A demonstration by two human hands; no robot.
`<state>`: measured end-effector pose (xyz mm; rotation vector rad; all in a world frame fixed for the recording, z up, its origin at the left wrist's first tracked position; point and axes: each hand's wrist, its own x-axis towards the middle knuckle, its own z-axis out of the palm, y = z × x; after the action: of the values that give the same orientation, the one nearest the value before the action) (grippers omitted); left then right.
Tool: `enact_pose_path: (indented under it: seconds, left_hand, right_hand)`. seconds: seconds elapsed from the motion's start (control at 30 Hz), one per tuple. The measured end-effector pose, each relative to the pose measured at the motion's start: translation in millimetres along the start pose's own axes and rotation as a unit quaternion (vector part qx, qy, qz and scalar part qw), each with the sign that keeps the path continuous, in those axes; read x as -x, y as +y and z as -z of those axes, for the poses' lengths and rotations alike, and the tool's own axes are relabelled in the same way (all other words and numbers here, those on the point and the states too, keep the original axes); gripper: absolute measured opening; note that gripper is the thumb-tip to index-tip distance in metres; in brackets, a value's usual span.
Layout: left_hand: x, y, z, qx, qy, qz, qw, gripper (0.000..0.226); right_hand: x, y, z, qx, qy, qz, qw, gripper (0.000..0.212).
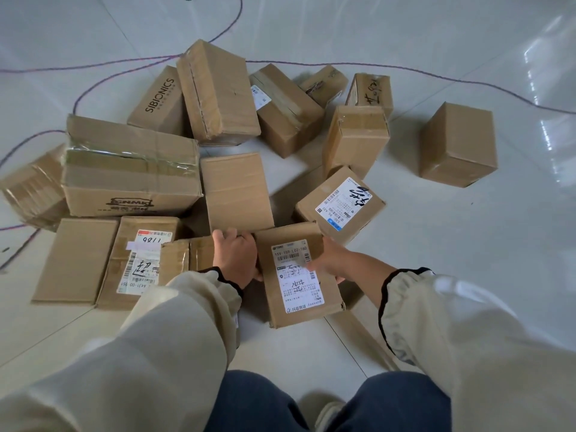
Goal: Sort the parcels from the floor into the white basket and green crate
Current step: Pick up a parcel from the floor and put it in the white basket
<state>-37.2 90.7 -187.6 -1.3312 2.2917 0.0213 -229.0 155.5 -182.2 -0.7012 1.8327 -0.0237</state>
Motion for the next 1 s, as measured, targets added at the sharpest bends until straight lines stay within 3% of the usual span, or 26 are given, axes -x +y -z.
enact_pose_path:
  seconds: [0.1, 0.2, 0.3, 0.5, 0.7, 0.8, 0.9, 1.0]
  left_hand:
    - [-3, 1, 0, 0.042, -0.003, 0.005, 0.999, 0.055]
    - [-9, 1, -6, 0.056, -0.007, -0.075, 0.996, 0.032]
    - [-13, 4, -7, 0.084, -0.024, -0.123, 0.988, 0.023]
    - [2, 0, 43, 0.238, -0.09, -0.096, 0.962, 0.052]
    - [43, -31, 155, 0.318, -0.091, -0.076, 0.941, 0.048]
    - [76, -49, 237, 0.404, -0.063, -0.065, 0.91, 0.053]
    - [115, -69, 326, 0.425, -0.05, -0.068, 0.901, 0.06]
    - [155, -89, 417, 0.443, -0.039, -0.074, 0.893, 0.049]
  right_hand:
    - [0, 1, 6, -0.06, -0.006, -0.033, 0.998, 0.094]
    - [-3, 2, 11, -0.087, -0.023, -0.053, 0.994, 0.095]
    - [-5, 4, 17, -0.13, -0.033, -0.062, 0.989, 0.092]
    - [36, -9, 31, -0.219, -0.01, -0.057, 0.974, 0.076]
    - [141, -52, 77, -0.257, 0.043, -0.037, 0.965, 0.072]
    - [213, -83, 110, -0.248, 0.071, -0.012, 0.966, 0.075]
    - [295, -115, 149, -0.234, 0.085, 0.019, 0.968, 0.071]
    - [382, -147, 190, -0.224, 0.096, 0.035, 0.969, 0.069]
